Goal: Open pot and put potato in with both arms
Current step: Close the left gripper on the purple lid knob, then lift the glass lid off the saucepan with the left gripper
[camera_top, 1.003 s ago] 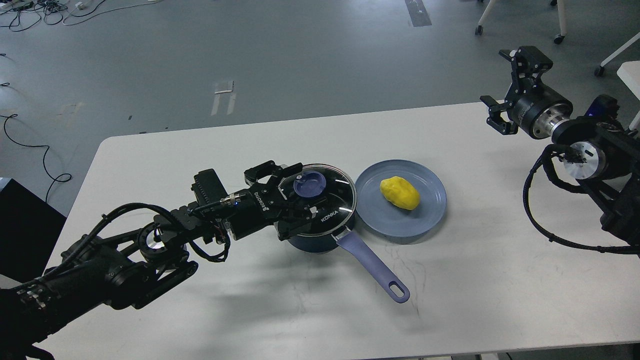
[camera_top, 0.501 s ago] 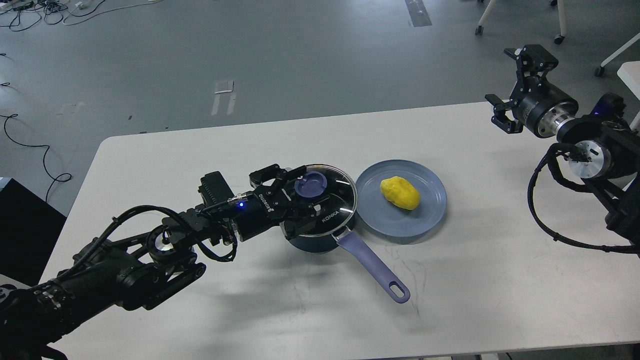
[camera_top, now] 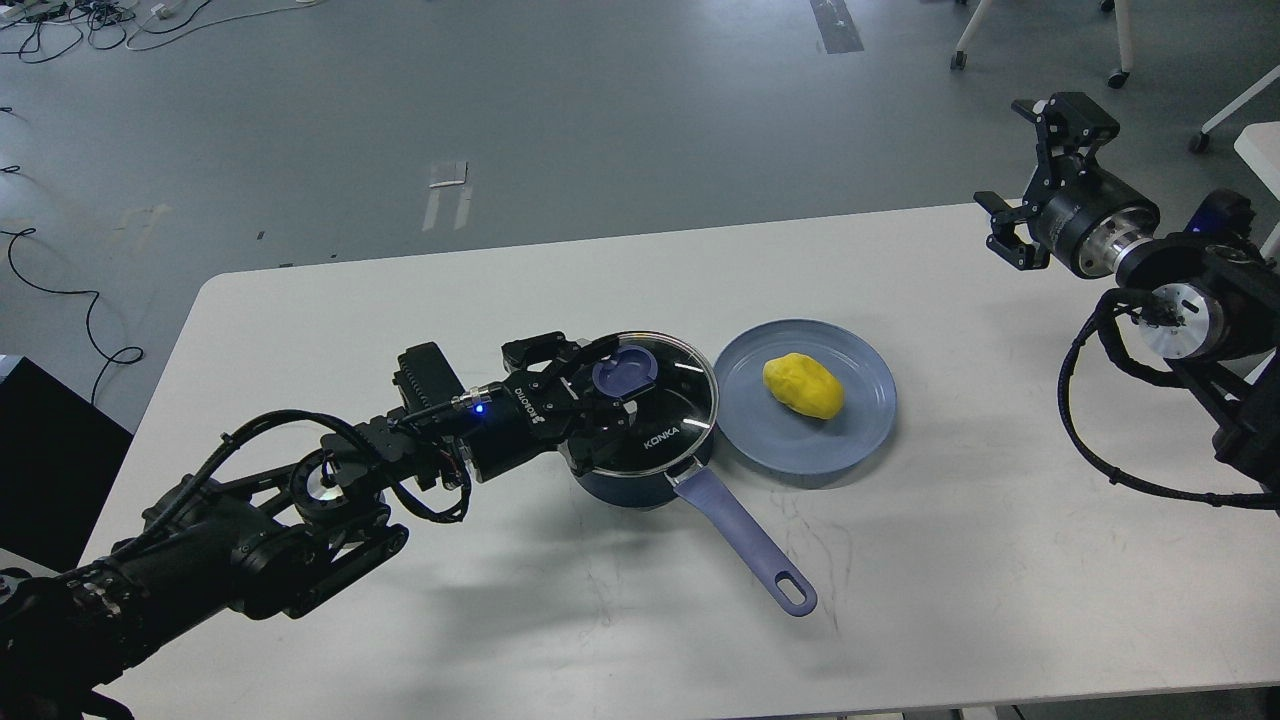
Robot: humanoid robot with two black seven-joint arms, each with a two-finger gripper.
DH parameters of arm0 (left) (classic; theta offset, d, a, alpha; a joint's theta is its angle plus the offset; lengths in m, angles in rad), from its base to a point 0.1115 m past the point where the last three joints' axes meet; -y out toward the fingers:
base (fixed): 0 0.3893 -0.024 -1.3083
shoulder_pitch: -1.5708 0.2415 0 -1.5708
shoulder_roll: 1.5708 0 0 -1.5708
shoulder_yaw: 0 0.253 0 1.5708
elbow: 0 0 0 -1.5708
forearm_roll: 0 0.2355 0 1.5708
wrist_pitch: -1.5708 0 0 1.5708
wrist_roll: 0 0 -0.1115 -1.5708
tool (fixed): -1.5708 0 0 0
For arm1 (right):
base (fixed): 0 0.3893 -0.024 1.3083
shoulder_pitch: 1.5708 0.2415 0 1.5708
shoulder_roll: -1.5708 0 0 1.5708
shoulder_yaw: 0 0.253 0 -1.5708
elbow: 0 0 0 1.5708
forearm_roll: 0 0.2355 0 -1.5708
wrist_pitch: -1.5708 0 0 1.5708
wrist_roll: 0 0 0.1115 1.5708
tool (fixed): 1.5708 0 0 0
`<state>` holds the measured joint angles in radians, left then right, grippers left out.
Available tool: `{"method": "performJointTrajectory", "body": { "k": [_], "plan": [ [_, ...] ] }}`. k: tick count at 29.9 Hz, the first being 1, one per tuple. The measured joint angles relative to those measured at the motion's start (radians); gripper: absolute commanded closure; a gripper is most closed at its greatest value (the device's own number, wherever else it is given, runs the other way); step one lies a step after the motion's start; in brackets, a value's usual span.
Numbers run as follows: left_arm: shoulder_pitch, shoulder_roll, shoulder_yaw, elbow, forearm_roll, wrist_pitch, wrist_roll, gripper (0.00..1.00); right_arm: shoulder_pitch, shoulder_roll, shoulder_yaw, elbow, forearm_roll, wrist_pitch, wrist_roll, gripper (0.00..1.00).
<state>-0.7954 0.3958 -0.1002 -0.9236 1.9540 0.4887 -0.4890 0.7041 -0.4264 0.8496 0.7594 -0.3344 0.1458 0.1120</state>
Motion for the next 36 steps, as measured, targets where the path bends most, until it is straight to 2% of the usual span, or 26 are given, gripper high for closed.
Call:
{"method": "performJointTrajectory", "body": {
  "k": [16, 36],
  "plan": [
    [-0.017, 0.027, -0.004, -0.024, -0.033, 0.0, 0.0, 0.48, 0.0, 0.003, 0.0, -0.002, 0.0, 0.0, 0.002, 0.0],
    [-0.039, 0.131, -0.008, -0.154, -0.047, 0.0, 0.0, 0.47, 0.021, 0.011, -0.026, -0.002, 0.0, -0.006, 0.0, 0.0]
  ]
}}
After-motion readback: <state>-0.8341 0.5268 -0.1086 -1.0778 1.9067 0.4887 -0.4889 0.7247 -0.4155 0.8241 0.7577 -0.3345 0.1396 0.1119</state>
